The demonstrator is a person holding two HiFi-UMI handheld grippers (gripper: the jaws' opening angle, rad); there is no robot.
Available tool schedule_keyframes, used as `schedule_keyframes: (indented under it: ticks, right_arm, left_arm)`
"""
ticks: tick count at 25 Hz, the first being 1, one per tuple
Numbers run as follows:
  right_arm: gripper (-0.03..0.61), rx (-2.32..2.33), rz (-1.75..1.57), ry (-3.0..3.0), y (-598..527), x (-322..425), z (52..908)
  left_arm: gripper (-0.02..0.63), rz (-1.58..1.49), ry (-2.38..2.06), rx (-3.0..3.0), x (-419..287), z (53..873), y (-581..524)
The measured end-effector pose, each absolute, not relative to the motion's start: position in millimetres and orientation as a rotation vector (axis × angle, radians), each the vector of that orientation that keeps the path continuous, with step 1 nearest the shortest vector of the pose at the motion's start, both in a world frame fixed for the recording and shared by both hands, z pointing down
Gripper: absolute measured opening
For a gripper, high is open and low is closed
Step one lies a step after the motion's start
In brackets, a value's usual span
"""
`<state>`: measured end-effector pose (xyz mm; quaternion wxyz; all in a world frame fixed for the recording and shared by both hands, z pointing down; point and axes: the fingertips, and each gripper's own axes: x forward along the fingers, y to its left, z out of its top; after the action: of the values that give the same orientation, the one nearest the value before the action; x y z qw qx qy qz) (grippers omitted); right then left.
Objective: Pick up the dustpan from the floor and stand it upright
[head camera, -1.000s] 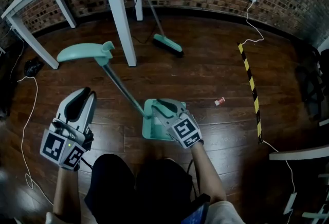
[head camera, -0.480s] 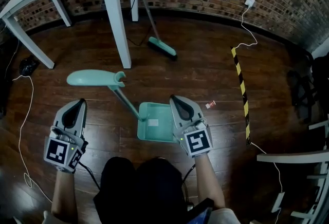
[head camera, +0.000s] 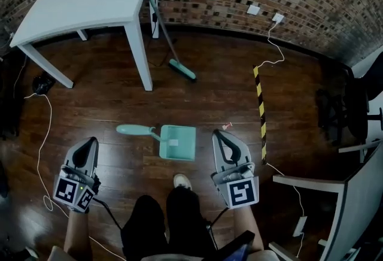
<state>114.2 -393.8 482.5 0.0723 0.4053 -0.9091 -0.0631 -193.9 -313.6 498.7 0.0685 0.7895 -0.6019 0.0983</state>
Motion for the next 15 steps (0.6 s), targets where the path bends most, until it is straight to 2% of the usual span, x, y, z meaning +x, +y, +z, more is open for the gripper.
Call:
schedule_keyframes:
  ticks: [9, 15]
  right_arm:
    - [-0.009, 1.384, -0.186, -2.752, -410, 131, 252]
    - [-0.009, 1.536, -0.105, -2.82, -396, 132, 156]
  left_arm:
    - [-0.003, 0.189, -1.829, 2.475, -189, 270, -327]
    - [-0.003, 0.175, -1.834, 2.524, -165, 186, -329]
